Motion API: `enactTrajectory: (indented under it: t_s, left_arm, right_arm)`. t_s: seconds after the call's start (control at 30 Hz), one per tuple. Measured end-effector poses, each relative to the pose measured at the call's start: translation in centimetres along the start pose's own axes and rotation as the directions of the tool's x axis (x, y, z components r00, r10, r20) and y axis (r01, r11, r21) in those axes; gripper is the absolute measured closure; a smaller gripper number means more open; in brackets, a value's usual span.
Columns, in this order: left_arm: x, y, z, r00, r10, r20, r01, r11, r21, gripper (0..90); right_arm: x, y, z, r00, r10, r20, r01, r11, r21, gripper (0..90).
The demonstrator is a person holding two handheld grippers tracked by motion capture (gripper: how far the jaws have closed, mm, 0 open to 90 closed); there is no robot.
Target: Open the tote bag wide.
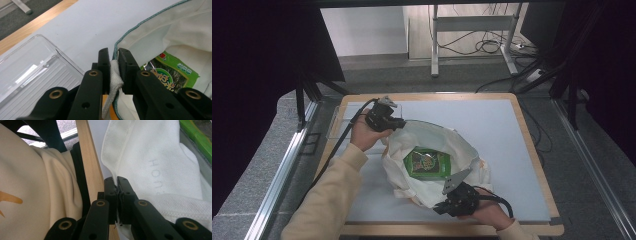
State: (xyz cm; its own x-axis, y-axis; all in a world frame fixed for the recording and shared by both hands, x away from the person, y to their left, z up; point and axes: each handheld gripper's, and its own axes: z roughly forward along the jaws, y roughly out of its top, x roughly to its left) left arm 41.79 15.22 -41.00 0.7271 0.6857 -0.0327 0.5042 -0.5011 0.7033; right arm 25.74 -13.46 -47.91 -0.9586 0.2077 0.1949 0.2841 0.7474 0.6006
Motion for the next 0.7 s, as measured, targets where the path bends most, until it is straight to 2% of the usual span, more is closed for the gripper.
enactTrajectory:
  t_s: [0.07, 0.37, 0.43, 0.5, 0.57, 0.63, 0.67, 0.7]
  left_arm:
    - [0.1, 0.0, 0.1, 0.9999, -0.011, 0.004, 0.011, 0.9999, -0.006, 81.1]
    - [-0.2, -0.2, 0.0, 0.9998, 0.003, 0.019, -0.003, 1.0000, 0.000, 80.7]
    - [-0.2, -0.2, -0.1, 0.9994, 0.011, 0.031, -0.011, 0.9999, 0.003, 79.6]
    - [-0.3, -0.3, -0.2, 0.9992, 0.014, 0.039, -0.014, 0.9999, 0.001, 78.9]
    - [-0.6, -0.4, -0.7, 0.9987, 0.029, 0.041, -0.029, 0.9996, -0.005, 71.3]
    - [-0.7, -0.4, -1.0, 0.9985, 0.036, 0.042, -0.036, 0.9993, -0.007, 64.0]
    - [-0.8, -0.4, -1.3, 0.9981, 0.041, 0.046, -0.041, 0.9991, -0.013, 64.0]
    - [-1.0, -0.4, -1.6, 0.9980, 0.036, 0.052, -0.034, 0.9991, -0.025, 57.1]
  right_arm:
    - [0.0, 0.0, 0.2, 1.0000, 0.000, 0.005, 0.000, 1.0000, 0.004, 85.9]
    - [0.0, -0.4, 0.6, 0.9998, 0.009, 0.016, -0.009, 1.0000, 0.003, 84.4]
    - [0.1, -0.3, 0.3, 0.9997, -0.002, 0.023, 0.002, 0.9999, -0.012, 77.8]
    - [0.1, -0.3, 0.2, 0.9997, -0.002, 0.026, 0.003, 0.9999, -0.014, 76.1]
    - [0.3, -0.1, -0.5, 0.9990, -0.008, 0.045, 0.010, 0.9995, -0.030, 65.7]
    - [0.4, 0.0, -0.8, 0.9981, -0.011, 0.061, 0.013, 0.9992, -0.039, 63.5]
    - [0.4, 0.1, -1.2, 0.9977, -0.005, 0.068, 0.009, 0.9985, -0.054, 61.2]
    - [0.5, 0.3, -2.0, 0.9957, 0.000, 0.092, 0.008, 0.9964, -0.085, 55.7]
